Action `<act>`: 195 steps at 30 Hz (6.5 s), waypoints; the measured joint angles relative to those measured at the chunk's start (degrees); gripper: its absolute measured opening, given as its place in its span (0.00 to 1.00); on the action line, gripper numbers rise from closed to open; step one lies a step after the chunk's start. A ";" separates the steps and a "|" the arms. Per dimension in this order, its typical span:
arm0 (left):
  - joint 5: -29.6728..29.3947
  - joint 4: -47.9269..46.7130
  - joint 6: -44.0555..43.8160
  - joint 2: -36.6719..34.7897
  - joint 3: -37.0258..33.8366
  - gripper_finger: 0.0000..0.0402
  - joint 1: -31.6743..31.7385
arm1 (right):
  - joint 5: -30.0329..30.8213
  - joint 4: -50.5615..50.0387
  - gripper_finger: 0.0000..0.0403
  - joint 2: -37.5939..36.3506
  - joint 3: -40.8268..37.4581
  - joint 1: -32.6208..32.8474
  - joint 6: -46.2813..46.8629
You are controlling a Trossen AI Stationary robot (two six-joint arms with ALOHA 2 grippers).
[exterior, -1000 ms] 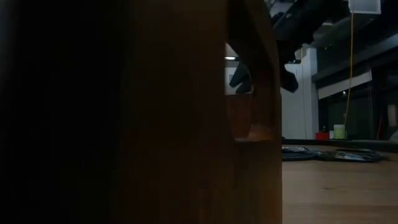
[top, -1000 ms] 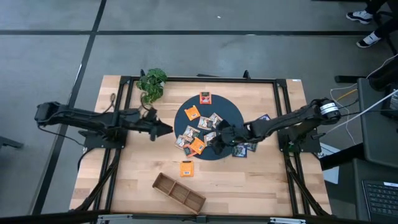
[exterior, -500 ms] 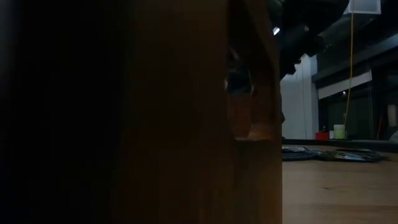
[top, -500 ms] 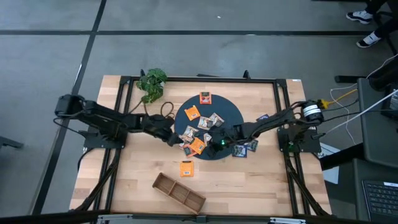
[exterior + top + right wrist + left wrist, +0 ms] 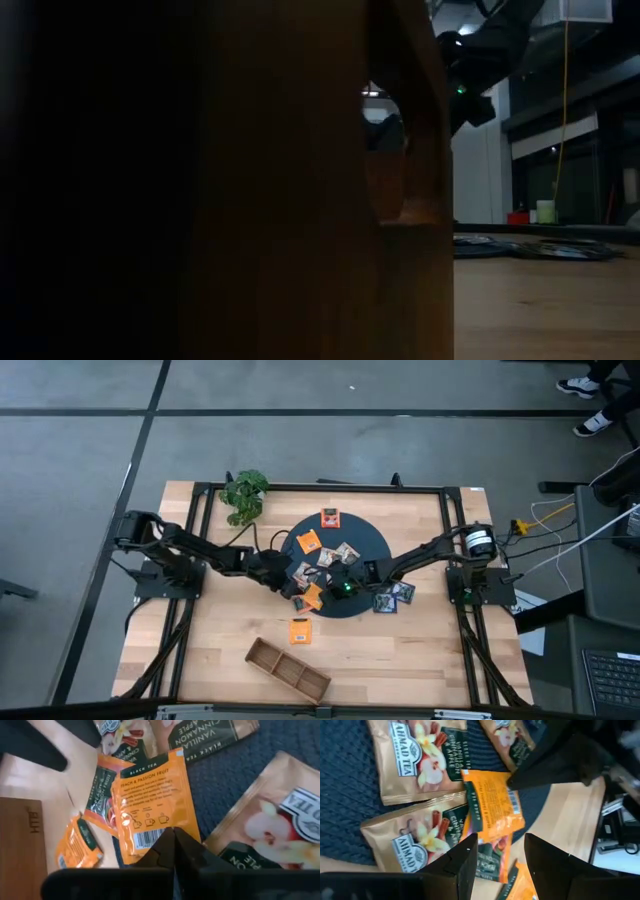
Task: Pick & Place Tea
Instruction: Put the orange tea bag into the left section of the wooden organizer
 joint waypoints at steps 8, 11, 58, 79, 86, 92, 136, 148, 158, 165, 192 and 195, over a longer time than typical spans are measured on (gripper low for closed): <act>0.95 -0.68 0.04 0.49 0.00 0.39 0.00 | 4.04 -7.32 0.01 2.01 5.29 -0.21 -3.17; 1.09 -1.09 0.06 0.49 0.00 0.39 0.00 | 4.43 -8.00 0.01 2.17 6.21 -0.90 -4.29; -1.34 3.76 -2.02 7.24 0.07 0.06 0.13 | 2.71 -4.91 0.04 2.34 6.15 -2.25 -4.11; 2.82 2.89 11.28 -0.14 -0.20 0.01 0.06 | -11.72 -6.90 0.09 -8.95 6.15 -4.42 -3.49; 3.04 -0.05 20.86 -4.26 -0.13 0.01 0.04 | -11.58 -6.86 0.09 -15.83 6.15 -4.45 -5.59; 3.32 -1.78 33.40 -8.28 -0.13 0.00 -0.02 | -11.60 -7.52 0.09 -18.98 6.15 -4.44 -5.59; 4.50 -3.42 45.77 -17.40 4.62 0.01 0.94 | -8.56 -4.48 0.39 -19.58 6.19 -4.31 -19.57; 6.45 -6.69 40.33 -16.32 5.42 0.02 2.40 | -10.97 -4.63 0.03 -19.58 6.19 -4.32 -19.66; 7.53 -8.19 21.23 -16.32 5.42 0.14 5.39 | -3.50 -14.09 0.01 -19.58 6.19 -3.67 -24.09; -0.47 -9.01 -10.93 -16.20 5.44 0.30 8.15 | 14.51 -16.92 0.01 -19.58 6.19 -1.12 -32.53; -12.74 2.62 -46.83 -15.88 5.44 0.40 12.83 | 36.27 -6.27 0.00 -19.56 6.19 -1.53 -68.97; -13.91 2.77 -47.00 -15.88 5.44 0.40 12.83 | 34.83 -3.81 0.00 -19.56 6.19 -2.32 -69.26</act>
